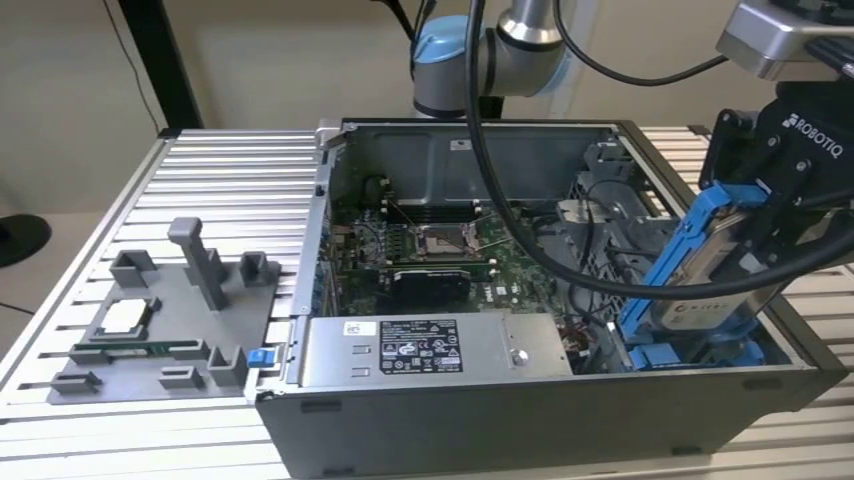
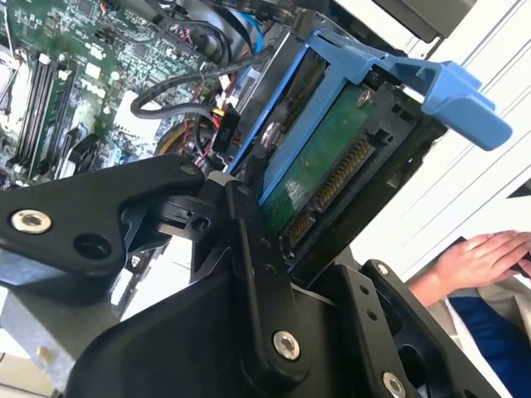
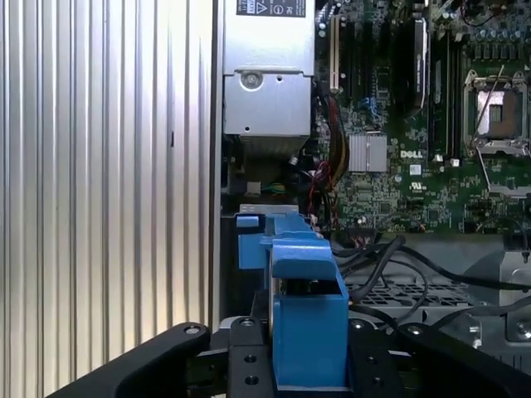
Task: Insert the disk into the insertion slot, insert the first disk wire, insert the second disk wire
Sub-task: 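Insert the disk into the insertion slot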
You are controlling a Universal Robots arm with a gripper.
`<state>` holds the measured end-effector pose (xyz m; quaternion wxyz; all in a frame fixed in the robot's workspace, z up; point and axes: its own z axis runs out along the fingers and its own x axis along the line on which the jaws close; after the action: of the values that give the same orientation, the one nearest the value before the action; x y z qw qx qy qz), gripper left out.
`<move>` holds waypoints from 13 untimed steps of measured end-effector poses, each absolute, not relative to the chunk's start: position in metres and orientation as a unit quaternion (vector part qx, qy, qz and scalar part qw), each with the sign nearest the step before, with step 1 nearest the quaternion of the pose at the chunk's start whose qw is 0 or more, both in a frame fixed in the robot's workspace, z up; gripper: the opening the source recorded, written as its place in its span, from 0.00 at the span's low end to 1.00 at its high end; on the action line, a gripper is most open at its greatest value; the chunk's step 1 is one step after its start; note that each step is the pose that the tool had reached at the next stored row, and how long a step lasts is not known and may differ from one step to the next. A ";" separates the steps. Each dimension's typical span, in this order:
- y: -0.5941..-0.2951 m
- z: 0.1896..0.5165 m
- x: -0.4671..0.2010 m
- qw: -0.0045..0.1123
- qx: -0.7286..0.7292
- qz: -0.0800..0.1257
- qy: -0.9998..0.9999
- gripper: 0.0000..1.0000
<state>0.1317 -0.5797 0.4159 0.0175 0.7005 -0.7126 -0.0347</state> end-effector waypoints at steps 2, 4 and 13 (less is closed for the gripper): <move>-0.580 0.415 0.132 0.016 0.700 -0.036 -0.713 0.00; -0.579 0.413 0.132 0.015 0.701 -0.037 -0.713 0.00; -0.577 0.404 0.135 0.011 0.701 -0.041 -0.712 0.00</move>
<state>0.1350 -0.5775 0.4043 0.0115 0.7006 -0.7123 -0.0408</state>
